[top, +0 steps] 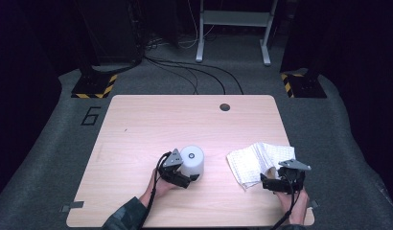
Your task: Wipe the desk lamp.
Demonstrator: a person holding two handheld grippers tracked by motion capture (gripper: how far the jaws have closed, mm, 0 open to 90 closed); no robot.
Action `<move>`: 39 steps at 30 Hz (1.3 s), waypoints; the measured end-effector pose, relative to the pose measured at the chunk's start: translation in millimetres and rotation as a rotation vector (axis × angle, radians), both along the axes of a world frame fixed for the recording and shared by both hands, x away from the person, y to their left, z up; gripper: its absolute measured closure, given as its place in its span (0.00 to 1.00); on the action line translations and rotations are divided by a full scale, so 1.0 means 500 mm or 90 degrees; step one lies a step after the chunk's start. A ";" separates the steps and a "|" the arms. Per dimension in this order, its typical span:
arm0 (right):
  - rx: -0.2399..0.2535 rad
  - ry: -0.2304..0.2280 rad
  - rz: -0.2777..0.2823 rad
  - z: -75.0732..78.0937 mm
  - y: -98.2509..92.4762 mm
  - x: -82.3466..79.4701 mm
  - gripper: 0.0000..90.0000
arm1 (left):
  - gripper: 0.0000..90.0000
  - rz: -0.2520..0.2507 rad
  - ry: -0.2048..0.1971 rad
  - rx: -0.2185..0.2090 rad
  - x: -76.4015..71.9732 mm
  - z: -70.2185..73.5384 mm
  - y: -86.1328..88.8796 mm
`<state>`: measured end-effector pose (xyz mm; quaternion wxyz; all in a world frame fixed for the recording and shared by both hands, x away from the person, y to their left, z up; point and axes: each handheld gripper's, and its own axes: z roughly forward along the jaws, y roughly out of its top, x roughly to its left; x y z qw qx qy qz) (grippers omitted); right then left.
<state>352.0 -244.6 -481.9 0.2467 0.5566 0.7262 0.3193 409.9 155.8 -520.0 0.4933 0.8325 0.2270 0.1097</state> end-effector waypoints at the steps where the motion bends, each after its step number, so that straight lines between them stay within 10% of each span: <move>1: -0.007 0.003 0.000 0.010 0.006 0.007 0.00 | 0.07 0.000 0.000 0.000 0.000 0.000 0.000; 7: -0.031 0.032 0.001 0.025 0.035 0.068 0.00 | 0.07 0.002 0.004 0.010 0.000 0.000 -0.001; 23: -0.052 0.130 0.001 -0.062 0.051 0.156 0.00 | 0.07 0.000 0.012 0.012 0.002 -0.003 -0.001; 29: -0.021 0.113 -0.005 -0.068 0.045 0.147 0.05 | 0.07 -0.001 0.011 0.011 0.002 -0.003 -0.001; 39: -0.008 0.079 0.013 -0.059 0.048 0.125 0.43 | 0.07 -0.001 0.010 0.011 0.002 -0.004 0.000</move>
